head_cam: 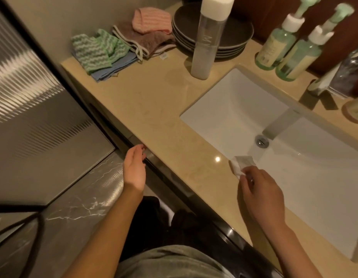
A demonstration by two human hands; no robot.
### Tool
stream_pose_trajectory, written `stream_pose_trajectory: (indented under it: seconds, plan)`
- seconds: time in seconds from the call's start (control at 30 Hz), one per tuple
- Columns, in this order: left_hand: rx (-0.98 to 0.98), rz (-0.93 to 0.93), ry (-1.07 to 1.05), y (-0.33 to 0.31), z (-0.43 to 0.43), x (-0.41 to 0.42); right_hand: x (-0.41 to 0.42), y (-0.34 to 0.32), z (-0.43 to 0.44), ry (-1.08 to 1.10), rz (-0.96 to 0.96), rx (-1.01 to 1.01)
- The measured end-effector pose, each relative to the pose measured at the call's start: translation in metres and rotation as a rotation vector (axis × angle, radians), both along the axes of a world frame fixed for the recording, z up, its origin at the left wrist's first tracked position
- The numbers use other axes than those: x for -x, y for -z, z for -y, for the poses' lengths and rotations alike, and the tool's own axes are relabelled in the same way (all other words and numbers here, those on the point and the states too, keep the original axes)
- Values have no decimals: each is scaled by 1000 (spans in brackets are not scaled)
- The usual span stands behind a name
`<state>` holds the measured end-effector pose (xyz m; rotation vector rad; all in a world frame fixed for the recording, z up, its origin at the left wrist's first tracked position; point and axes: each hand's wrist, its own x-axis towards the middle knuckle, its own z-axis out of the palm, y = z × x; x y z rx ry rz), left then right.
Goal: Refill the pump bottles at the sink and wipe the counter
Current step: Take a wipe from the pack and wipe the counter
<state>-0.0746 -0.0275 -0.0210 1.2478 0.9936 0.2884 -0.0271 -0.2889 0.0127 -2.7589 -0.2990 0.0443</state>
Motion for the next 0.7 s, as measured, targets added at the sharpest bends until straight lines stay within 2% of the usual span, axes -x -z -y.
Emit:
stream_pose_trajectory:
  seconds: [0.2,0.43,0.7]
  plan:
    - [-52,-1,65,-4,-45,-6,-18,-1,-84,-30,24,24]
    - [-146,86,78,-25,-115,-27,-17,-7,-174,-62,-81,-8]
    - [-214,147,310,-36,-143,-39,-27,-25,-213,110,-293,-382]
